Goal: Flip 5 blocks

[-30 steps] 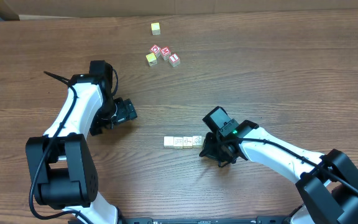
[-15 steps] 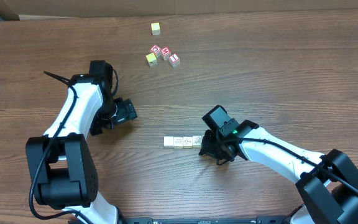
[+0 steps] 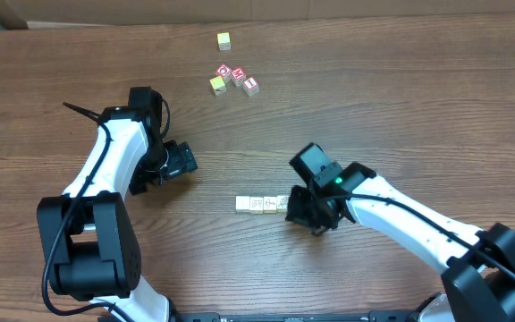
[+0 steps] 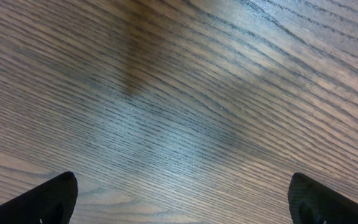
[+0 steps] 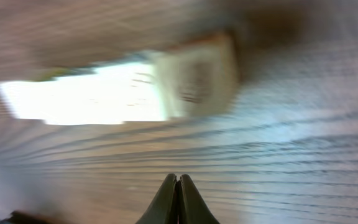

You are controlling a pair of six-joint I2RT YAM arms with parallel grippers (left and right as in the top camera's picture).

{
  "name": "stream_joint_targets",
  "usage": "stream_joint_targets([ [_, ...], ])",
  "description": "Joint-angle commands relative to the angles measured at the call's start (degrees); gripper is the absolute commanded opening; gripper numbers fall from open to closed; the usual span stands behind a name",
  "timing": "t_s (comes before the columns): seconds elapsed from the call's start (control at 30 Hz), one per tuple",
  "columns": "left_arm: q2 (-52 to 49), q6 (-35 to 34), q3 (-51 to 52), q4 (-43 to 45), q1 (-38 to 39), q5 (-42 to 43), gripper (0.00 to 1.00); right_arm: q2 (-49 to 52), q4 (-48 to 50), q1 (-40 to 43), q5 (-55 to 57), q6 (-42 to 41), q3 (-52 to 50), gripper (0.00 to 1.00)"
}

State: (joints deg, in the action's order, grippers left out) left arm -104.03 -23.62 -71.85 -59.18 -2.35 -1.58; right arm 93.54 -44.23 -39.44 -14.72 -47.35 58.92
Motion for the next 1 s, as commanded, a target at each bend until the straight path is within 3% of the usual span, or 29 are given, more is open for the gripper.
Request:
stream_joint_targets([
  [0.0, 1.5, 0.5, -1.0, -0.1, 0.1, -0.3, 1.00, -1.9, -1.4, 0.6, 5.9, 2.7, 4.9, 0.04],
  [0.3, 1.5, 0.5, -1.0, -0.1, 0.1, -0.3, 0.99, -1.8, -1.4, 8.1, 18.8, 2.7, 6.2, 0.04],
  [0.5, 1.5, 0.5, -1.0, -0.1, 0.1, -0.3, 1.00, -0.7, -1.6, 11.8, 18.0, 2.6, 4.9, 0.04],
  [0.97, 1.5, 0.5, -1.0, -0.1, 0.1, -0.3, 1.00, 4.9, -0.9, 9.4, 14.3, 2.4, 4.0, 0.04],
])
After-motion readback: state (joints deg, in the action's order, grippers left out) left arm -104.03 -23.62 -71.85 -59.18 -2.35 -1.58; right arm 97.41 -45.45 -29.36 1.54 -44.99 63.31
